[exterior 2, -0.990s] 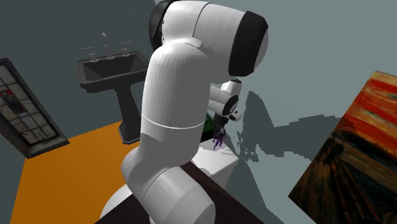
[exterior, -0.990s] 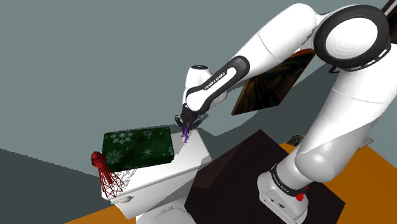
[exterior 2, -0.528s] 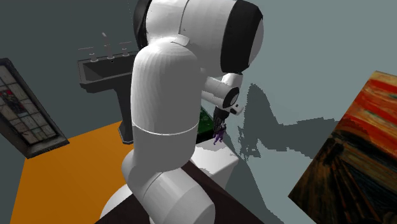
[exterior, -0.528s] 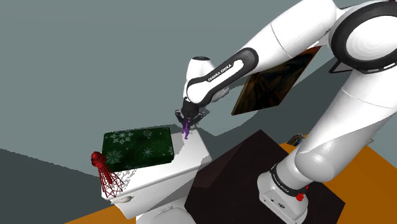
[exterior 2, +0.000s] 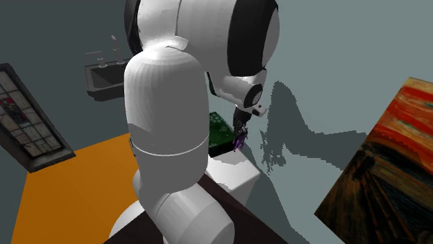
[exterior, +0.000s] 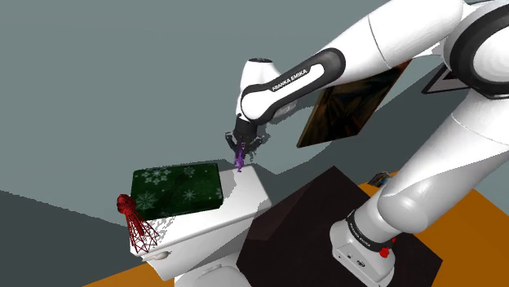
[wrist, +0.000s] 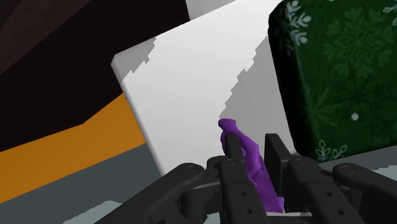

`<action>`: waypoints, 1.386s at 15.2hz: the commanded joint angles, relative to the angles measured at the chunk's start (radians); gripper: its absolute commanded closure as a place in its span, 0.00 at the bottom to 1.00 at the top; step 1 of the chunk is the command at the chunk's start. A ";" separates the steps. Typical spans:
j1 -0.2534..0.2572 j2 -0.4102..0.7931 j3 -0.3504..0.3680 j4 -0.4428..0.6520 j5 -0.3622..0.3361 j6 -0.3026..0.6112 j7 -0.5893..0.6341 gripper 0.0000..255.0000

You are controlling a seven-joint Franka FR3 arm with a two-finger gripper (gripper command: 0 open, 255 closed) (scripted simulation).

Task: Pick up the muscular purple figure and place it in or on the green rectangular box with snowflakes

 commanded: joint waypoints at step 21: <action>0.113 0.070 0.095 0.305 -0.064 -0.207 0.273 1.00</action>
